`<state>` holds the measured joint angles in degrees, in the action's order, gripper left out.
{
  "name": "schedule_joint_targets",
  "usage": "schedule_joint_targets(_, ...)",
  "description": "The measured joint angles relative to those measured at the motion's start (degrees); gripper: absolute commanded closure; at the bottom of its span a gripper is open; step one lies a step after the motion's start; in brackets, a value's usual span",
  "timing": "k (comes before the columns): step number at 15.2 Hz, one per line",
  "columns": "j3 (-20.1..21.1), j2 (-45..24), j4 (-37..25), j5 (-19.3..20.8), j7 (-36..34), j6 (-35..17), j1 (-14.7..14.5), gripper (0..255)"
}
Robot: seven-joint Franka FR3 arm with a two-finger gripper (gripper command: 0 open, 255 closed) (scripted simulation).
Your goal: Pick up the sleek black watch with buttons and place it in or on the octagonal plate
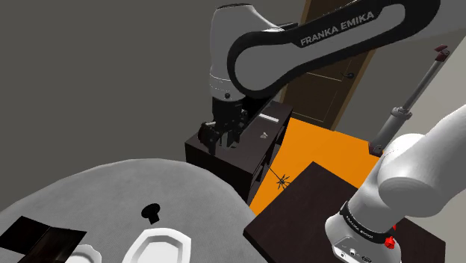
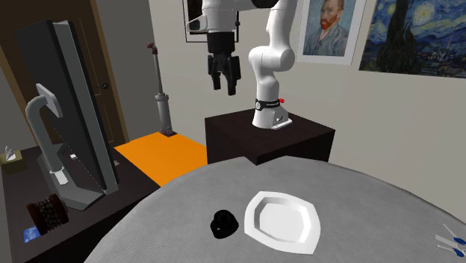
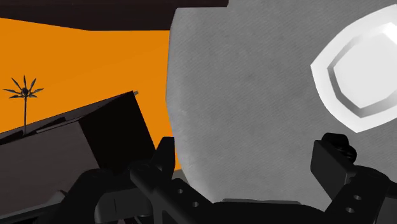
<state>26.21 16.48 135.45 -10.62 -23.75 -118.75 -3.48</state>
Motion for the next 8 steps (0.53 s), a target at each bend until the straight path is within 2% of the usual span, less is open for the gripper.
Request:
schedule_joint_targets(5,4.45,-11.12,-3.76,5.59,-7.55,-6.91,0.09,0)
schedule_joint_targets(8,6.06,-18.76,-7.56,10.96,-13.26,-9.75,-0.66,0)
